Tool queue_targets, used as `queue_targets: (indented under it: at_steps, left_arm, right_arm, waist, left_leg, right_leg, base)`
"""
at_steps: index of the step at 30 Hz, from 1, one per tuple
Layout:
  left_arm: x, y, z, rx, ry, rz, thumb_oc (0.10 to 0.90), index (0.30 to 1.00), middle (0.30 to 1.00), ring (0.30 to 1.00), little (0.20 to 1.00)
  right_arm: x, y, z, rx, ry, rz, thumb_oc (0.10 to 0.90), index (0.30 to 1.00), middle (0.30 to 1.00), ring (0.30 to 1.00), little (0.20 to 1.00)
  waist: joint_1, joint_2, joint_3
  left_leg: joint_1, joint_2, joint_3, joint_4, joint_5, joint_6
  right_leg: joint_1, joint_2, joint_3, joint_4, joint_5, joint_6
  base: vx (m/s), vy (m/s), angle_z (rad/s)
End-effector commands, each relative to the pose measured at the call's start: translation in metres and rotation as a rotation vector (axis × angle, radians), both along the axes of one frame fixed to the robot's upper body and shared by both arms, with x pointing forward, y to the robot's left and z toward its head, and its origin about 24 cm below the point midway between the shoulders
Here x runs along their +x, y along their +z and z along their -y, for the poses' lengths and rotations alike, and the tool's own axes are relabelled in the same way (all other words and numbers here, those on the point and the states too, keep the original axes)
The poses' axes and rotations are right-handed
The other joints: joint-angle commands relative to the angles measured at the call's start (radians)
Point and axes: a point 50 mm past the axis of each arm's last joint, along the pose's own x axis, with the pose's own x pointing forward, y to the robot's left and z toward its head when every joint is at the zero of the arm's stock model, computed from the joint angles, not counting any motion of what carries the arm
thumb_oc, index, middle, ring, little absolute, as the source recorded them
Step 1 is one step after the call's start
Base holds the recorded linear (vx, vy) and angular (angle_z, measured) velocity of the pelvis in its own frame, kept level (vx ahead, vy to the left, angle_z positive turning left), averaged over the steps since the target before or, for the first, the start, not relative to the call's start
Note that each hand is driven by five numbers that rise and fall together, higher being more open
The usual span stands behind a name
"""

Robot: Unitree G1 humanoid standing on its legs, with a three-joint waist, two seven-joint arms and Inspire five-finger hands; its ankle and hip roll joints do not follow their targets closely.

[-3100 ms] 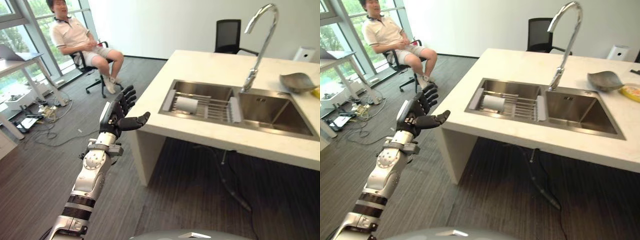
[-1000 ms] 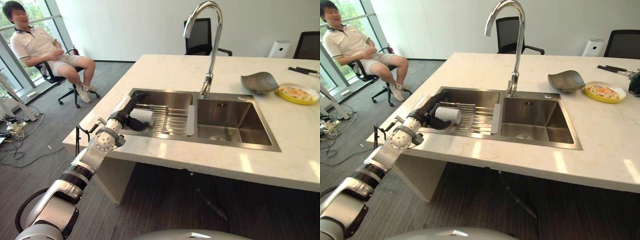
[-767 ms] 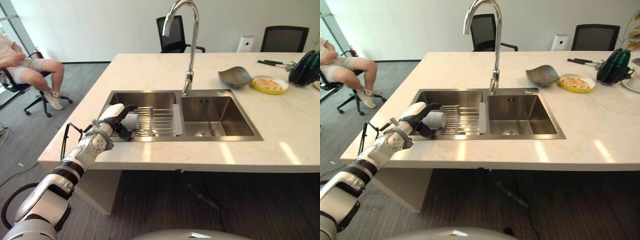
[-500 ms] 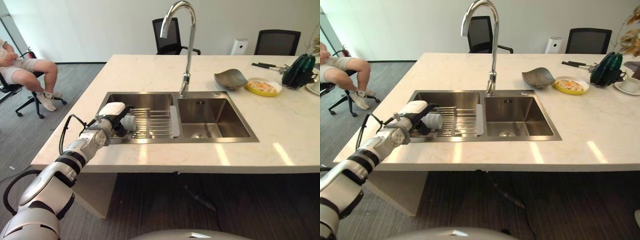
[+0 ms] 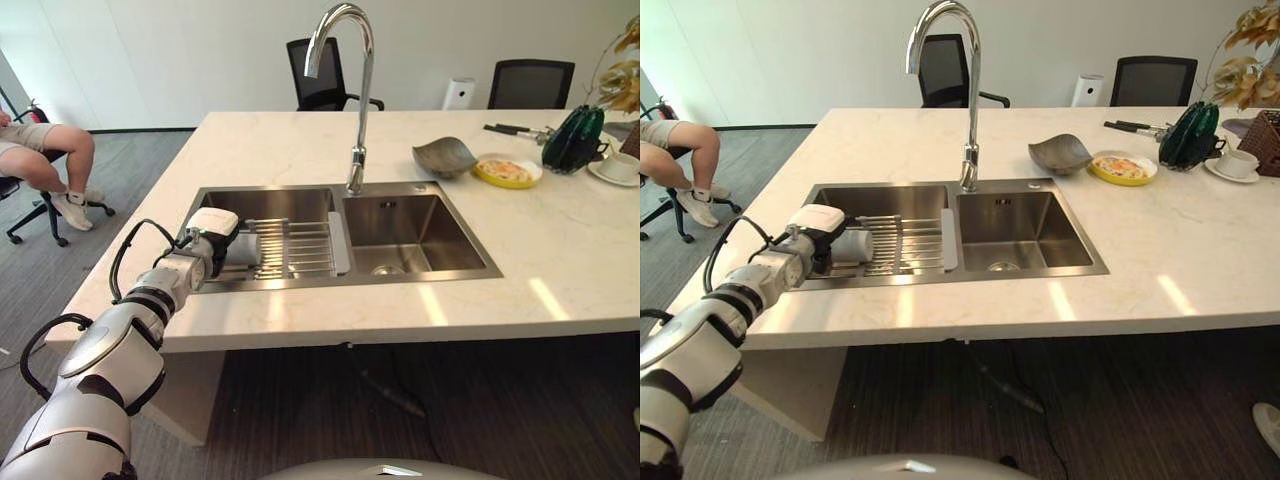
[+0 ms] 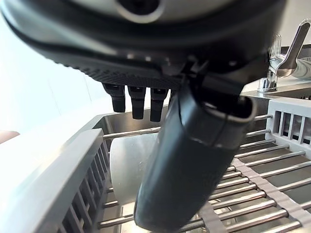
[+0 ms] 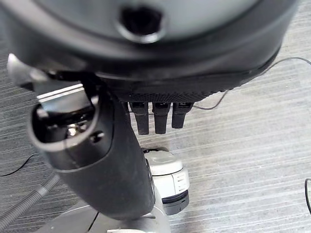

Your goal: Place the dishes in the dishwasher.

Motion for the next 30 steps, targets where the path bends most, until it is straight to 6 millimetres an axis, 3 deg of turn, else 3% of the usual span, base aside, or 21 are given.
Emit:
queue_targets:
  at_steps: [1,12,19,30]
  left_arm:
    - [0.042,0.102,0.007,0.033,0.015,0.333,0.800,0.900,0.900,0.900,0.900]
    - [0.025,0.068,-0.025,0.108,0.126,0.210,0.800,0.900,0.900,0.900,0.900]
    - [0.015,0.062,-0.047,0.161,0.184,0.156,0.800,0.900,0.900,0.900,0.900]
    - [0.010,0.051,-0.052,0.076,0.220,0.027,0.800,0.900,0.900,0.900,0.900]
  right_arm:
    - [0.018,0.000,-0.002,0.008,0.074,0.041,0.800,0.900,0.900,0.900,0.900]
    - [0.029,0.000,-0.007,0.009,0.132,0.074,0.800,0.900,0.900,0.900,0.900]
    - [0.032,0.000,-0.009,0.013,0.171,0.083,0.800,0.900,0.900,0.900,0.900]
    - [0.037,0.000,-0.011,0.019,0.211,0.083,0.800,0.900,0.900,0.900,0.900]
  waist:
    - [-0.003,0.036,0.032]
    - [-0.021,0.017,0.041]
    - [-0.029,-0.009,0.047]
    - [-0.041,-0.044,0.066]
  left_leg:
    - [0.002,-0.002,-0.069,0.011,-0.036,0.017]
    - [-0.003,0.001,-0.036,0.011,-0.042,0.014]
    - [-0.002,0.008,-0.005,0.011,-0.046,0.011]
    - [-0.009,0.011,0.012,0.011,-0.049,0.010]
  right_leg:
    - [0.012,-0.068,-0.043,0.014,-0.012,0.070]
    - [-0.018,-0.060,-0.022,0.014,0.003,0.076]
    - [-0.036,-0.051,-0.008,0.014,0.013,0.080]
    - [-0.055,-0.047,0.001,0.014,0.026,0.084]
  base:
    - [0.01,0.032,0.00]
    - [-0.01,0.015,-0.06]
    - [0.00,0.022,-0.13]
    - [0.00,0.022,-0.07]
